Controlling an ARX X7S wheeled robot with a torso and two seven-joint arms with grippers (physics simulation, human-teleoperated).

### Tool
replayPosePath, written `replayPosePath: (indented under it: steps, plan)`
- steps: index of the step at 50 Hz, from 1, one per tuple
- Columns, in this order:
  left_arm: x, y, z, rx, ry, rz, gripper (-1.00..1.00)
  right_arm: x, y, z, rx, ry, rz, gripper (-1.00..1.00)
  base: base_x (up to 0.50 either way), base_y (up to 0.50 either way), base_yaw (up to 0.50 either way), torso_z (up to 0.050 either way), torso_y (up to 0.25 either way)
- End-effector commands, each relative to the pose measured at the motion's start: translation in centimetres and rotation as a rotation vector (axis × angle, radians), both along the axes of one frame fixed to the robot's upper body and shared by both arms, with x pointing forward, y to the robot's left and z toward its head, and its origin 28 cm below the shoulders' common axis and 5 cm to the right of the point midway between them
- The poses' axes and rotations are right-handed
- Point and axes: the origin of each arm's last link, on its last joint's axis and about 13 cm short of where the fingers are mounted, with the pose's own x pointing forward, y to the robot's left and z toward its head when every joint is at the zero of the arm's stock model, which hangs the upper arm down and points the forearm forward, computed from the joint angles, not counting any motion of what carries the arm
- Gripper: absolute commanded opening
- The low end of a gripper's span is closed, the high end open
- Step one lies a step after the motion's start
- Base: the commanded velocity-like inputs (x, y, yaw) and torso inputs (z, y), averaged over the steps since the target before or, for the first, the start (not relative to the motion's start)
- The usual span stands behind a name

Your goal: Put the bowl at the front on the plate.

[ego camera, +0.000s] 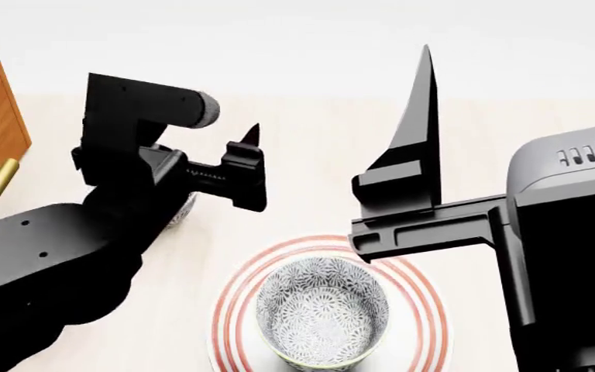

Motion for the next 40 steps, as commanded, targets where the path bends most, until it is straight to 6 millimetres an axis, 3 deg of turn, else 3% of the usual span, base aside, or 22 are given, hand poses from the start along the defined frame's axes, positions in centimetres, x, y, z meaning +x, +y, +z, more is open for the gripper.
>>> replayPosePath:
  steps: [1, 12, 40]
  plan:
    - [-3.4, 0.7, 0.7, -0.113, -0.076, -0.009, 1.00, -0.3, 0.0, -0.7, 0.004, 0.008, -0.015, 1.00, 0.00, 0.00, 0.00, 0.000, 0.000]
    - [-6.3, 1.3, 0.0, -0.140, -0.108, -0.053, 1.00, 0.2, 0.2, -1.3, 0.013, 0.014, 0.003, 1.00, 0.00, 0.00, 0.00, 0.000, 0.000]
    - [-11.5, 2.4, -2.5, -0.207, -0.134, -0.072, 1.00, 0.9, 0.4, -3.2, 0.053, 0.034, 0.023, 1.00, 0.00, 0.00, 0.00, 0.000, 0.000]
